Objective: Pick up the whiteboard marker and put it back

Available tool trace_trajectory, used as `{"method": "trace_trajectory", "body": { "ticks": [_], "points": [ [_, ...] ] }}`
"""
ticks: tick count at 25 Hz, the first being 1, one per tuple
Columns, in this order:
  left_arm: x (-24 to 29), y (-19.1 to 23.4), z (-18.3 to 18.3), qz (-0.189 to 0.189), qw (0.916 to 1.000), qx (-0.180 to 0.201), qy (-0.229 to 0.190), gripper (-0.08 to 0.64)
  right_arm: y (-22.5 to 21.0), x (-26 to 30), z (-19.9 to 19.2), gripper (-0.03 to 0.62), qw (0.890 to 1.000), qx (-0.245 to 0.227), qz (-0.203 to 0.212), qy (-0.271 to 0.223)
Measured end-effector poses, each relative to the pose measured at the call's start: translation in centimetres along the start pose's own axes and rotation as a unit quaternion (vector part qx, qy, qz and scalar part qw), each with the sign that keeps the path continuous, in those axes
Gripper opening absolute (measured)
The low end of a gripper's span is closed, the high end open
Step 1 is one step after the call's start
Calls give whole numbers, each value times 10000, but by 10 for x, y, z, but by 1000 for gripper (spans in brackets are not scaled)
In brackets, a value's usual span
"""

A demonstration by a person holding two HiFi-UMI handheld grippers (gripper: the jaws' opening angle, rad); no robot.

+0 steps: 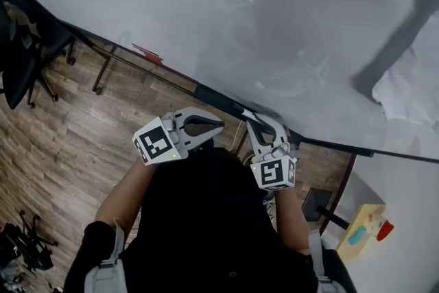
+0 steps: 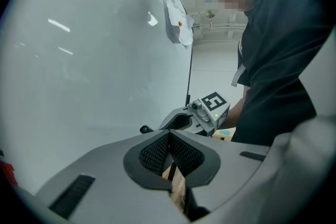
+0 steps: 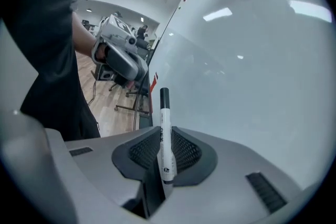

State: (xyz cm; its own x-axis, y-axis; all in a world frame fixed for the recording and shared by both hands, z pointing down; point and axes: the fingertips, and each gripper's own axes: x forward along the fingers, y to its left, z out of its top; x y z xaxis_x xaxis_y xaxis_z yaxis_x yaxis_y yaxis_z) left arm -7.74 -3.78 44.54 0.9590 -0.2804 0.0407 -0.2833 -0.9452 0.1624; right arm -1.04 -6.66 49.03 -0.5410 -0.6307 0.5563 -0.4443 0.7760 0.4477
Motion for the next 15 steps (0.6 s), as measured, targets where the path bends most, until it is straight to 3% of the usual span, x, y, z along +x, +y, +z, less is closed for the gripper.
{"method": "trace_trajectory", "body": {
  "ticks": [5, 8, 12, 15],
  "points": [
    [2, -1, 10, 66, 9998, 169, -18, 12, -20, -34, 50, 73, 9931, 400, 61, -1097],
    [7, -6, 21, 55, 9992, 389, -3, 12, -35, -63, 69, 72, 9744, 1383, -130, -1767],
    [15, -16, 39, -64, 9981, 606, -16, 12, -45, -101, 76, 72, 9652, 1424, -13, -2193],
    [17, -20, 48, -134, 9972, 739, -62, 12, -56, -125, 91, 72, 9468, 1542, 94, -2822]
  ]
}}
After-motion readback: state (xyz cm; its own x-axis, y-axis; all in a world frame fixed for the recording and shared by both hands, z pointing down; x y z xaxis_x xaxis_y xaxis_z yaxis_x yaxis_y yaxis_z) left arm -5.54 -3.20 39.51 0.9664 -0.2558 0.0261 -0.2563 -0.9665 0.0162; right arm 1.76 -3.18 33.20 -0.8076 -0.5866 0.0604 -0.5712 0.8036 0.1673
